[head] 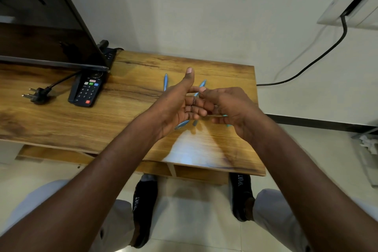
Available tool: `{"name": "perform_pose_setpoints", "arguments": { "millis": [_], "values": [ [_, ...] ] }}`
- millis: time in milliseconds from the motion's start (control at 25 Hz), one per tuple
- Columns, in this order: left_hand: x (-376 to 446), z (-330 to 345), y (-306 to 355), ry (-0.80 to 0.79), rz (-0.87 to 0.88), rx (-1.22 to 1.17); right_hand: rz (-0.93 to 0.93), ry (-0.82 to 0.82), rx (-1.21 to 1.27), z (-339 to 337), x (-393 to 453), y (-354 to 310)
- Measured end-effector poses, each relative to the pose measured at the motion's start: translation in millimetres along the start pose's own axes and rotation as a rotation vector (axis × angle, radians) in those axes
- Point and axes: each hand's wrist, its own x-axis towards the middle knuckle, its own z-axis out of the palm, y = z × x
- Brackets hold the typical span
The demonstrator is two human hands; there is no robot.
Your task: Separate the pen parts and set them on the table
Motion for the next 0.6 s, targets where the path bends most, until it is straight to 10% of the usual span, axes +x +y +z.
{"name": "perform_pose_setpoints", "arguments": {
  "millis": [600],
  "values": [
    [-0.9,-0.2,-2.1,-0.026,0.016,0.022,0.005,-0.011,0.118,5.0,1.3,3.5]
  ]
}}
